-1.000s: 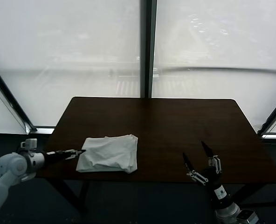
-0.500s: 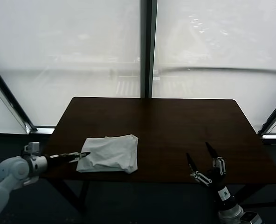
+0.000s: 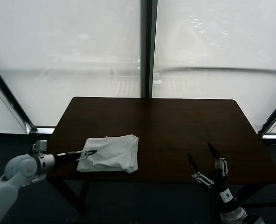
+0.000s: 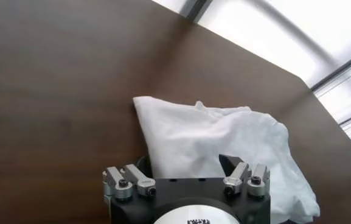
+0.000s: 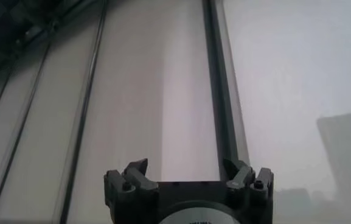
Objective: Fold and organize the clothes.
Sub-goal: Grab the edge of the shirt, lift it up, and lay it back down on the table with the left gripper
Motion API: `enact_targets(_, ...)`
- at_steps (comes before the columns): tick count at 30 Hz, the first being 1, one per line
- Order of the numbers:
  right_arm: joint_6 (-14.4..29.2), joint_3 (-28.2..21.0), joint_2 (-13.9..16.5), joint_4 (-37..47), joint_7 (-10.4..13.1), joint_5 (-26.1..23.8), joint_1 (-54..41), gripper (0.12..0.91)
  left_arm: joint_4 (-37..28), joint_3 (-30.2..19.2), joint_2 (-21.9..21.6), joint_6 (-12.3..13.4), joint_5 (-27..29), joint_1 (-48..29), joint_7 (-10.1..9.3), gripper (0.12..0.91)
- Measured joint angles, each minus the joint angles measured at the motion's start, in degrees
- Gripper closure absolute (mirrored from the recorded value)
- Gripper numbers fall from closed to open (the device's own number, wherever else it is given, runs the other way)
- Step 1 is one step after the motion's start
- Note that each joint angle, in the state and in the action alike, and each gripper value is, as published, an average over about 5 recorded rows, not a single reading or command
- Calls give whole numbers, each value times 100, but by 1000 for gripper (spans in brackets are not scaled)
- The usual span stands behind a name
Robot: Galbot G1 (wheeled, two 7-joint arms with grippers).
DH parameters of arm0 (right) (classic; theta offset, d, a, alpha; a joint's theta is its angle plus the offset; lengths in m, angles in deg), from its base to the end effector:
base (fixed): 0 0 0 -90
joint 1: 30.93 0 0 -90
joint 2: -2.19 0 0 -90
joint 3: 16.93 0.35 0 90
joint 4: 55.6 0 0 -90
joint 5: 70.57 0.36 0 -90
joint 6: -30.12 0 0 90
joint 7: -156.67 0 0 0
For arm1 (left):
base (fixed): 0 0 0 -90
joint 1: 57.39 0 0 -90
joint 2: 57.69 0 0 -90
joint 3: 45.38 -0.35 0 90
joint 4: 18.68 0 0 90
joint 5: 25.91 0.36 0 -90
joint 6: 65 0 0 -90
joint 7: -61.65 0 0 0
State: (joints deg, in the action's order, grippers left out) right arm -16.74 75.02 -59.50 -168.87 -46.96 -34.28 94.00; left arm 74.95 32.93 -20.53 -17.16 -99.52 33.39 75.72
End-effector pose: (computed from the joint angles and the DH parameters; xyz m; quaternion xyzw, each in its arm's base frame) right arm 0.1693 -0.1084 -0.3348 -0.2283 0.9349 0.0560 0.2659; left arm 0.3483 0.2168 -0.2604 -0.2406 -0.8585 0.1960 0.4082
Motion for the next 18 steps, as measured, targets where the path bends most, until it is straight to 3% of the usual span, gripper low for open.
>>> enact_targets(5, -5, -26, -42, 5, 18, -47, -41, 118, 96, -15, 69, -27, 65, -2, -85, 550)
enact_targets(10, -6, -61, -99, 11, 73, -111, -65, 118, 215, 69, 148, -36, 128, -21, -333, 827)
enact_targets(18, -22, -189, -169, 100, 355, -242, -202, 118, 509, 437, -106, -27, 31, 105, -528, 842)
